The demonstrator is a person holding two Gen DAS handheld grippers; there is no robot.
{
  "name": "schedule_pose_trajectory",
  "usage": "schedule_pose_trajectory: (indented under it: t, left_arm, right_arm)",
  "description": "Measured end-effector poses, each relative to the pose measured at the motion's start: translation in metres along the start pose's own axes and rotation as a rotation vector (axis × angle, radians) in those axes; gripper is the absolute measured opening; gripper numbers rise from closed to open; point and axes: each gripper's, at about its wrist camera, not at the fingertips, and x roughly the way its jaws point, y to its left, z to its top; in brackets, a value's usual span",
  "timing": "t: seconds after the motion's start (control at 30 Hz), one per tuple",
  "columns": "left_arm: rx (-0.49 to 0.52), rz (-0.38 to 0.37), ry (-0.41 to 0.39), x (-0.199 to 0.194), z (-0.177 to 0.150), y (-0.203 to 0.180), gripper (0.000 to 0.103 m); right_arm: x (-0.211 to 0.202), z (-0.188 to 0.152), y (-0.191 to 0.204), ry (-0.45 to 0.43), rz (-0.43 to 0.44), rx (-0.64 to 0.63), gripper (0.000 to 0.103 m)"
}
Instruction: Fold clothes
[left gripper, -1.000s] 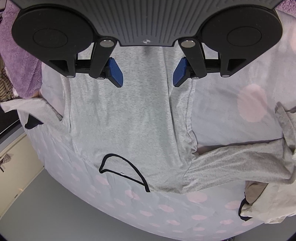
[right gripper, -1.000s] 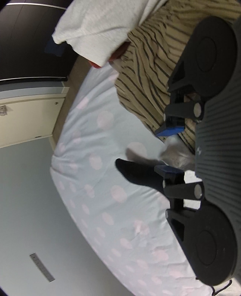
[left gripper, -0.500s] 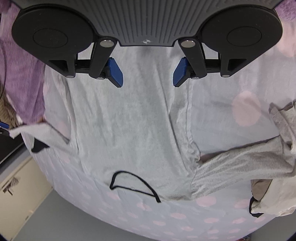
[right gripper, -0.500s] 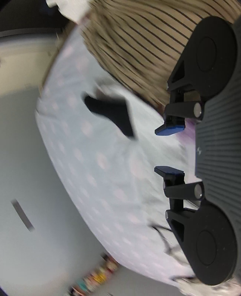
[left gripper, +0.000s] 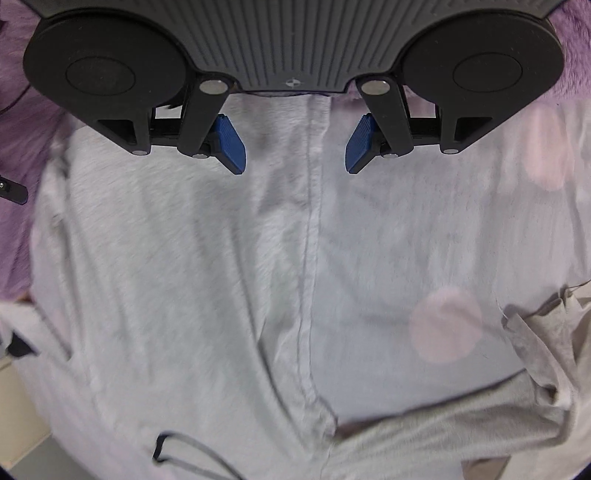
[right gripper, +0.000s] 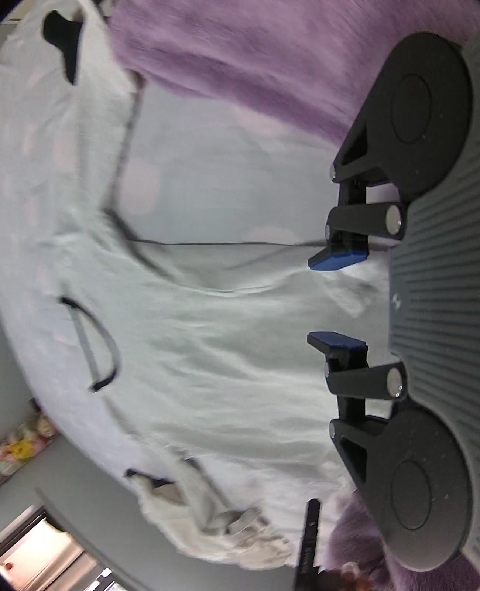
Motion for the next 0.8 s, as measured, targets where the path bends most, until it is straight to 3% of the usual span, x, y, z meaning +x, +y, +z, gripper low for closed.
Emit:
schedule_pose_trajectory:
  t: [0.2,0.33,0.47,0.5,0.53,0.6,0.8]
  left_arm:
    - [0.025,0.033,0.084,0.023,0.007,-0.003,0.056]
    - [0.030,0.015,0.111,0.032,0.004,-0.007,0.054]
    - [0.094,0.044,0.131,0.042,-0.002,-0.015,0.034]
    - [0.112,0.057,0.131,0.044,-0.004,-0.016,0.026]
    - [0.128,0.070,0.126,0.045,-0.005,-0.016,0.023]
    - [0.139,0.058,0.111,0.042,-0.007,-0.014,0.009]
    - [0.155,-0.030,0.025,0.006,-0.016,-0.007,0.004]
  right_arm:
    - [0.028,-0.013,0.013,0.027,-0.043,-0.038,0.040]
    - [0.048,-0.015,0.013,0.055,-0.089,-0.051,0.040]
    - [0.060,-0.019,0.014,0.079,-0.112,-0.070,0.033]
    - [0.061,-0.020,0.015,0.083,-0.116,-0.079,0.021]
    - [0.062,-0.021,0.015,0.088,-0.119,-0.088,0.014]
    - [0.062,-0.022,0.015,0.086,-0.115,-0.084,0.008]
    - [0.024,-0.023,0.010,0.000,-0.057,-0.045,0.006]
